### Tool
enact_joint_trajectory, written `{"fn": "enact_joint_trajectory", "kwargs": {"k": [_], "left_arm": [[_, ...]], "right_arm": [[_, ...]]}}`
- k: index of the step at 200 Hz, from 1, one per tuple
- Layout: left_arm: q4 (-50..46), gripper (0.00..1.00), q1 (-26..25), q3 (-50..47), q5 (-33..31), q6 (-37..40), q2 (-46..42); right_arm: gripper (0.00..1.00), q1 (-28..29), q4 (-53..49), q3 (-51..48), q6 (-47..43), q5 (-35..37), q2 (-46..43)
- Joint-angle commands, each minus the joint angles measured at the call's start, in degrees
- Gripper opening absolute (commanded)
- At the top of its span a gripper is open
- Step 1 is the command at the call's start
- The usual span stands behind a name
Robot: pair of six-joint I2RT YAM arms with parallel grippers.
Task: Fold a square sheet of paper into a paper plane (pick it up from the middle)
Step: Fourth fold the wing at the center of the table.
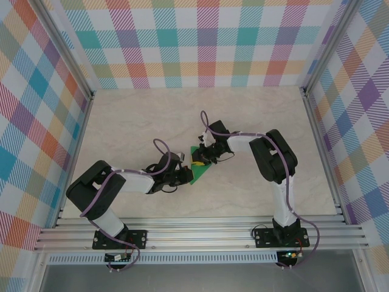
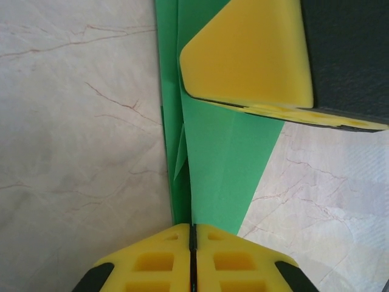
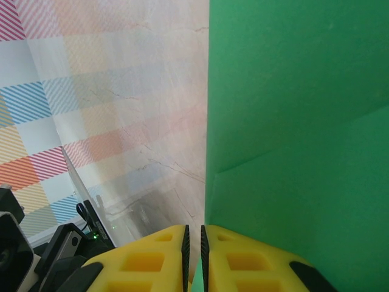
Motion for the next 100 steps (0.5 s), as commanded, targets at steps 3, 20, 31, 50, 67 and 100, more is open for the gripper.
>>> {"fn": "enact_joint_trajectory", "kwargs": {"k": [3, 20, 31, 50, 67, 100], "left_arm": [[-5.2, 0.11, 0.6, -1.4, 2.4, 1.5, -3.6], [-6.2, 0.14, 0.6, -1.2, 2.6, 1.7, -5.4], [-6.2, 0.14, 0.7, -1.2, 2.9, 1.5, -6.0], [-6.9, 0.13, 0.6, -0.9, 3.2, 1.6, -6.1], [-6.8, 0.09, 0.7, -0.6, 3.6, 1.8, -5.2], [-5.4, 0.0, 0.5, -0.6, 5.9, 2.3, -3.3]], "right_arm": [[0.15, 0.0, -3.9, -0.6, -2.9, 2.4, 2.6], [0.15, 0.0, -4.2, -0.6, -3.2, 2.6, 2.6], [0.15, 0.0, -4.2, -0.6, -3.2, 2.7, 2.7], [0.15, 0.0, -4.2, -0.5, -3.2, 2.8, 2.7], [0.15, 0.0, -4.1, -0.5, -3.1, 2.8, 2.8], [0.15, 0.0, -4.2, -0.7, -3.1, 2.9, 2.7]]}}
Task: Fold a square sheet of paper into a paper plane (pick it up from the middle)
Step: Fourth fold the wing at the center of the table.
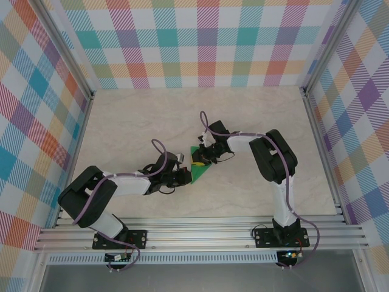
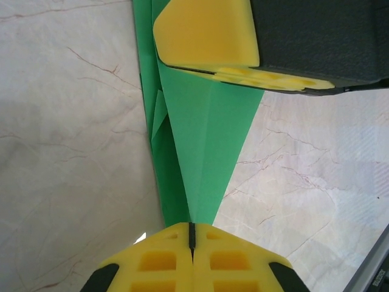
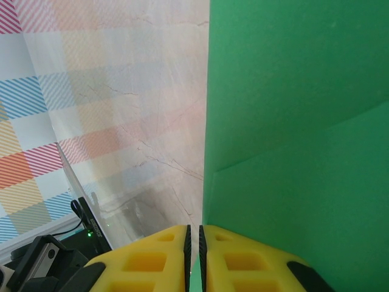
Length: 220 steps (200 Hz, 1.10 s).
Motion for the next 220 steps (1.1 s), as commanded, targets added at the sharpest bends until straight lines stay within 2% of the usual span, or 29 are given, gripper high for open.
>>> {"fn": "enact_joint_trajectory", "kwargs": {"k": [1, 63, 102, 117, 123, 141, 148, 164, 190, 220], "left_arm": [[-0.6, 0.0, 0.5, 0.1, 3.4, 1.1, 1.6], [-1.3, 0.0, -0.1, 1.8, 6.4, 2.9, 6.5], [-2.9, 0.0, -0.1, 1.5, 5.1, 2.4, 7.3], [-2.8, 0.04, -0.2, 0.9, 5.8, 2.2, 5.8], [-3.2, 0.09, -0.2, 0.8, 5.5, 2.0, 4.6], [-6.6, 0.2, -0.2, 0.7, 1.6, 1.8, -1.0], [-8.4, 0.28, 0.0, 0.9, -0.6, 1.7, -3.8], [-10.8, 0.31, 0.9, 1.5, -3.1, 1.1, -8.6], [-13.1, 0.31, 2.5, 4.1, -4.9, 0.7, -11.2], [-10.7, 0.23, 3.0, 8.2, 0.2, 1.0, -6.3]], "right_arm": [[0.15, 0.0, -3.8, -0.7, -1.7, 2.6, 2.7], [0.14, 0.0, -3.8, -1.1, -1.8, 2.7, 2.3], [0.14, -0.1, -4.3, -1.0, -2.0, 3.2, 2.4], [0.14, 0.0, -4.5, -0.9, -2.2, 3.2, 2.4], [0.14, 0.0, -4.5, -0.9, -2.2, 3.2, 2.3], [0.14, 0.0, -4.8, -0.9, -2.5, 3.6, 2.4], [0.14, 0.0, -4.8, -1.0, -2.6, 3.6, 2.3], [0.14, 0.0, -4.8, -1.2, -2.7, 3.8, 2.3], [0.13, 0.0, -4.8, -1.3, -2.9, 4.1, 2.3], [0.13, 0.0, -4.3, -1.3, -2.7, 3.8, 2.5]]}}
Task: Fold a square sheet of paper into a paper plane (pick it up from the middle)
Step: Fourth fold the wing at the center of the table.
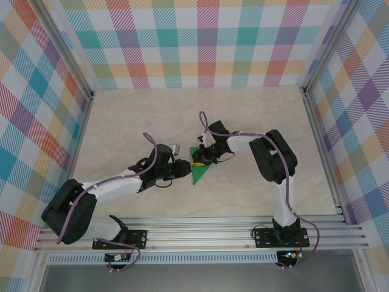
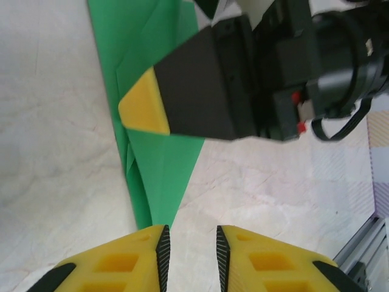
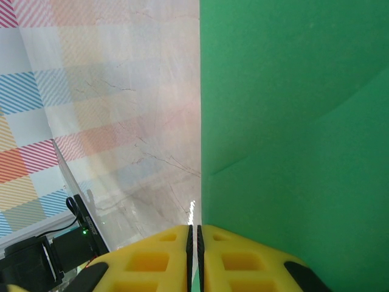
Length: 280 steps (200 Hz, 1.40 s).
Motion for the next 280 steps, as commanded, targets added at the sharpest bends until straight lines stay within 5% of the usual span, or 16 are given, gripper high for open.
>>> {"fn": "enact_joint_trajectory", "kwargs": {"k": [1, 61, 280], "left_arm": [[-0.5, 0.23, 1.1, 3.5, 2.6, 0.0, 3.8], [5.5, 0.13, 1.0, 5.2, 8.7, 0.3, 12.0], [25.7, 0.11, -2.0, -5.5, 16.2, -7.3, 26.0]], "right_arm": [[0.13, 0.0, -3.7, -1.3, -1.3, 3.5, 2.5], [0.13, 0.0, -3.6, -1.1, -1.0, 2.9, 2.8], [0.13, 0.0, -4.0, -0.7, -0.8, 3.5, 3.6]]}}
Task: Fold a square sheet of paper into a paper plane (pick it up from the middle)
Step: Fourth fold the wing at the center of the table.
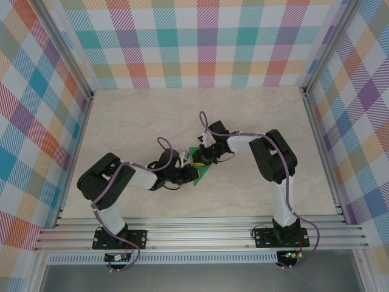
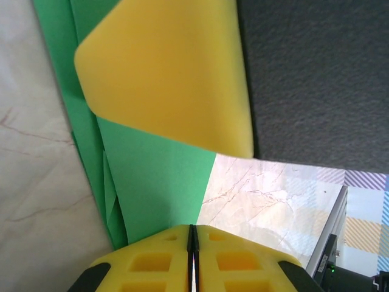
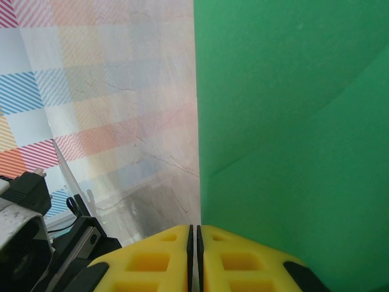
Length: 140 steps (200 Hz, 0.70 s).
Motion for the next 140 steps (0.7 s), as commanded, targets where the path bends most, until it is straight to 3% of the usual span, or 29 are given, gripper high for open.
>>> {"fn": "enact_joint_trajectory", "kwargs": {"k": [1, 40, 90, 140], "left_arm": [[0.0, 0.11, -2.0, -3.0, 1.8, -1.9, 3.5], [-2.5, 0.11, -3.3, -3.8, 0.1, -1.4, 2.3], [-19.3, 0.08, -5.6, 0.9, -6.0, 3.1, -2.4], [-17.1, 0.05, -6.4, 0.2, -4.4, 1.5, -2.5]], "right_arm": [[0.13, 0.0, -4.0, -0.7, -0.8, 3.5, 3.5], [0.13, 0.0, -4.4, -0.7, -0.8, 4.0, 3.5], [0.13, 0.0, -4.8, -0.9, -0.9, 4.8, 3.2], [0.13, 0.0, -4.9, -1.0, -1.1, 5.0, 3.2]]}}
